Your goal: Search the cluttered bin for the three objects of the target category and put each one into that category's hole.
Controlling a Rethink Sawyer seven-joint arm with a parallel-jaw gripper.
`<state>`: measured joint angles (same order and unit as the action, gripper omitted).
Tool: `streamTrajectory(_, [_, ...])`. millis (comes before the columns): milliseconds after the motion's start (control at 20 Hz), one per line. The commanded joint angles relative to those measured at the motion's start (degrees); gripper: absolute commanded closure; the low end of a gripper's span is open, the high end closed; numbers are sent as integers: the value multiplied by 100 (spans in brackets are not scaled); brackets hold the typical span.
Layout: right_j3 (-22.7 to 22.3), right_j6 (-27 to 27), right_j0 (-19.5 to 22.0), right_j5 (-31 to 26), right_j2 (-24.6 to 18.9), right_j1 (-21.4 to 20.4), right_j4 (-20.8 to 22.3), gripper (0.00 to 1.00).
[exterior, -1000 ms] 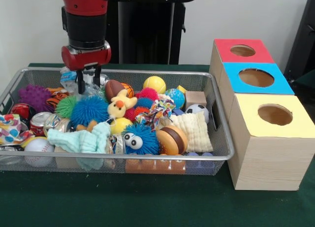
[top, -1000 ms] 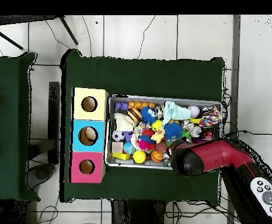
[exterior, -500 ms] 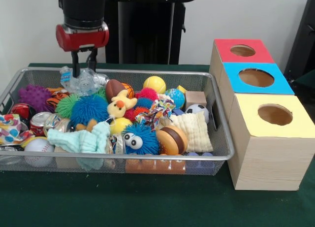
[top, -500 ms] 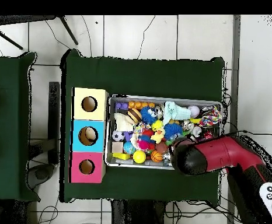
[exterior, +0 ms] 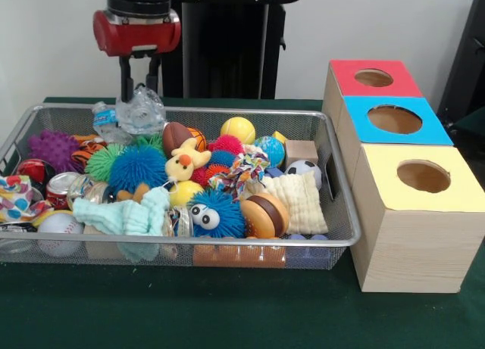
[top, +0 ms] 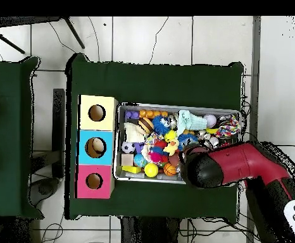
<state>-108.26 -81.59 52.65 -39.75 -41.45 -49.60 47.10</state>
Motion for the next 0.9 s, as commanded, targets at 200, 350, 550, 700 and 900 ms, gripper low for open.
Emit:
streamTrajectory(200, [-392,1193,-170,-463,-697,-80,-510,100])
streamTrajectory(350, [-484,891,-312,-439,-767,-201,-744,100])
streamTrajectory(550, [-595,369,-614,-343,-813,-417,-1045,100])
streamTrajectory(700, [-626,-81,-906,-207,-724,-565,-1254,100])
streamTrajectory(900, [-573,-595,-1393,-179,-547,-798,-1614,100])
